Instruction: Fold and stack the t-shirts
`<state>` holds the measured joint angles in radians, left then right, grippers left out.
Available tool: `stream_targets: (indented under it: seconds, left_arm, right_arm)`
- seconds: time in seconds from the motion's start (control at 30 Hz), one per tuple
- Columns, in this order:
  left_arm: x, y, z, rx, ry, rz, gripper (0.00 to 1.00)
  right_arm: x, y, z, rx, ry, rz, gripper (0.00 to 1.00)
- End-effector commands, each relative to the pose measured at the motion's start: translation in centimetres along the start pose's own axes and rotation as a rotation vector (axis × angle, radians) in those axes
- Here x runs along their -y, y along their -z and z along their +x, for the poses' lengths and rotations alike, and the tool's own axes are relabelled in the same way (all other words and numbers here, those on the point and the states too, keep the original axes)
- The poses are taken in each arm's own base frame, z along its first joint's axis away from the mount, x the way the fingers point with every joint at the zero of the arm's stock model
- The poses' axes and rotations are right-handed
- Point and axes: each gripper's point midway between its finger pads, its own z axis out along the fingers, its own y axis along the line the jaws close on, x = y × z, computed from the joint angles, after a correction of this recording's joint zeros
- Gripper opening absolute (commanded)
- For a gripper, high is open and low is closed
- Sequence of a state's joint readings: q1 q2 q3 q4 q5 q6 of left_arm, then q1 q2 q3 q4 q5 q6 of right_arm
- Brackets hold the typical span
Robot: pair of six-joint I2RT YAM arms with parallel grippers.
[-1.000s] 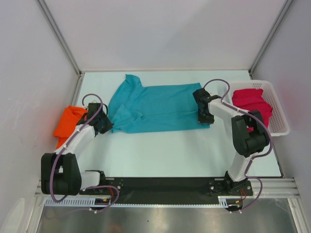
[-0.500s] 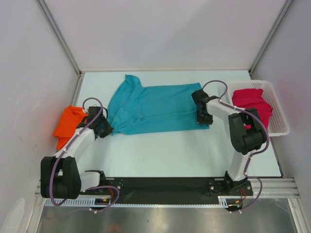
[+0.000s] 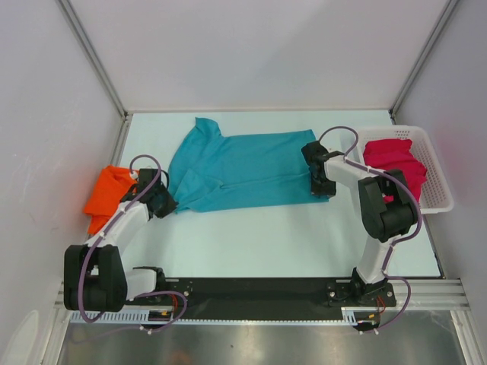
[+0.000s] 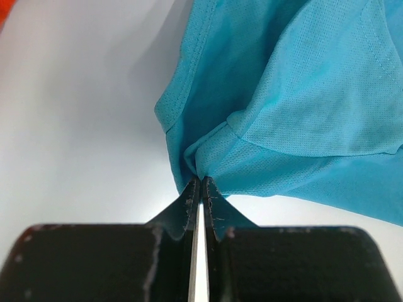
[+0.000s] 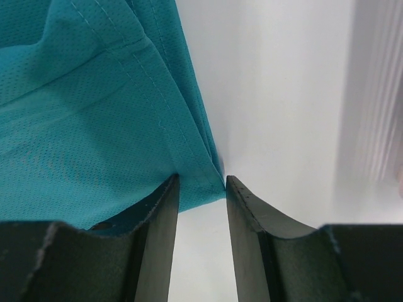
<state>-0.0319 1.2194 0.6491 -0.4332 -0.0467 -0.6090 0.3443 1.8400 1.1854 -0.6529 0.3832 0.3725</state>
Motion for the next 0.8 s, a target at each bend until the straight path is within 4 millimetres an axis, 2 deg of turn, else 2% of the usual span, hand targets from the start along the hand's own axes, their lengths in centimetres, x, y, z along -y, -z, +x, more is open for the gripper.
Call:
stream_targets:
  seconds: [0.0,0.07,0.1,0.13,0.17,0.3,0.6,0.77]
  left_arm:
    - [-0.1,-0.2,-0.1,0.006,0.001,0.009,0.07]
    - [-0.3,-0.3,-0.1,0.001,0.002,0.008,0.07]
    - [-0.3,-0.3,-0.1,0.001,0.002,0.008,0.08]
    - [-0.3,-0.3,-0.1,0.002,0.004,0.01,0.07]
    - [-0.3,-0.3,-0.2,0.004,0.004,0.01,0.07]
    - [-0.4,-0.4,-0.1,-0.001,0.001,0.011,0.08]
    - [-1.4,-0.9,-0.3,-0.005,0.048,-0.006,0.09]
    - [-1.9,-1.0,-0.4,-0.001,0.061,-0.013,0.09]
  right_arm:
    - [1.1,0.4,-0.2,0.023,-0.014,0.032,0.41]
    - [0.8,0.2,0.0,0.015,-0.011,0.024,0.39]
    - [0.7,0.1,0.2,0.009,-0.009,0.02,0.3]
    - [0.5,0.0,0.3,0.005,-0.006,0.008,0.18]
    - [0.5,0.0,0.4,0.003,-0.006,0.007,0.0]
    - [0.5,0.4,0.4,0.015,-0.011,-0.005,0.0]
    - [2.8,1.3,0.4,0.047,-0.055,0.056,0.0]
    - [3.0,1.4,0.7,0.037,-0.069,0.066,0.0]
